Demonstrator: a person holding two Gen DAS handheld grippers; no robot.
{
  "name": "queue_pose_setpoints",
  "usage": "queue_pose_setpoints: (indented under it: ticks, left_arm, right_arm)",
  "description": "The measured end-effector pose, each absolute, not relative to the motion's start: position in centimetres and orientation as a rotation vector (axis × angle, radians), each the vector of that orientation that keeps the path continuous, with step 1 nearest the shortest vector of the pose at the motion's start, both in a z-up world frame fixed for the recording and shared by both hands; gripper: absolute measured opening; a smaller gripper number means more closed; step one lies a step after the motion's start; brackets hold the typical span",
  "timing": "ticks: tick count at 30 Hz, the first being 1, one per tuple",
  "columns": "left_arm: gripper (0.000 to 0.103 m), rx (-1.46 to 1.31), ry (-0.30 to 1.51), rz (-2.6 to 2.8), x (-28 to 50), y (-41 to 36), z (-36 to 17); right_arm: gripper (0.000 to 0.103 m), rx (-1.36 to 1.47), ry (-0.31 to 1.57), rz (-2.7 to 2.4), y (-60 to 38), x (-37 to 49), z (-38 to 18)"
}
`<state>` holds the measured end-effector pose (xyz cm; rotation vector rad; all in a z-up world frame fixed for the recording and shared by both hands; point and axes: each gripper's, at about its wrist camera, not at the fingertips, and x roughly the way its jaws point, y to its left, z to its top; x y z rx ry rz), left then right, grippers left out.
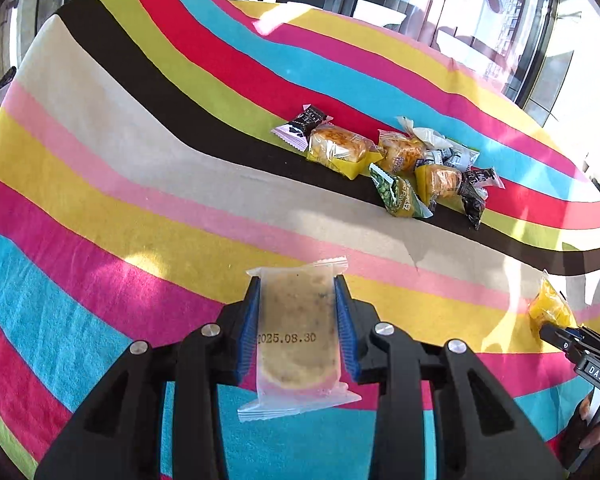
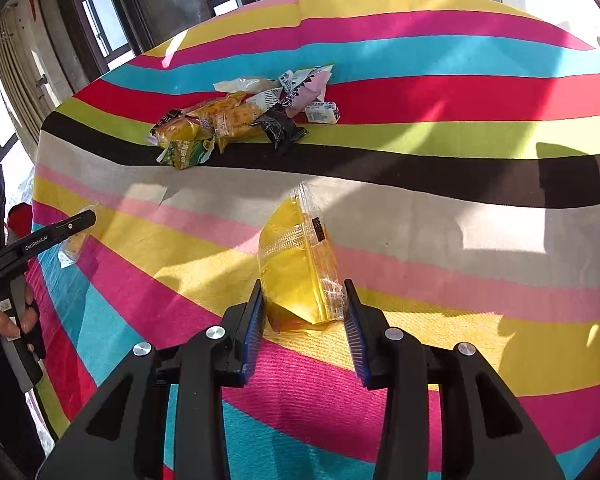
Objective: Organize snacks
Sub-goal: 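Carry both packs to the white box and open both tools to drop them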
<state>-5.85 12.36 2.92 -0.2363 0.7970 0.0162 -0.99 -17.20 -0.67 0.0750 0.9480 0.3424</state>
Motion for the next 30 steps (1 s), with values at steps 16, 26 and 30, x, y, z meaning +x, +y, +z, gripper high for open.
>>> queue_pose_setpoints:
  ticks: [16,26,30]
  left_arm:
    - [0.035,-0.325,0.766,-0.014,-15.3,16.1,2.4]
    - [0.035,-0.384,0.747,0.002,-18.7,18.0,1.7]
    - [0.035,-0.397,0.732,0.029,-20.6,19.4,2.0]
  right_arm:
    - [0.035,-0.053,0.884,0.419,-10.5,-4.4,1.0]
    - [0.035,-0.053,0.898,0.566,-4.6,-8.1,1.6]
    - [0.035,-0.091,0.898,0.638,-1.3,-9.6,1.9]
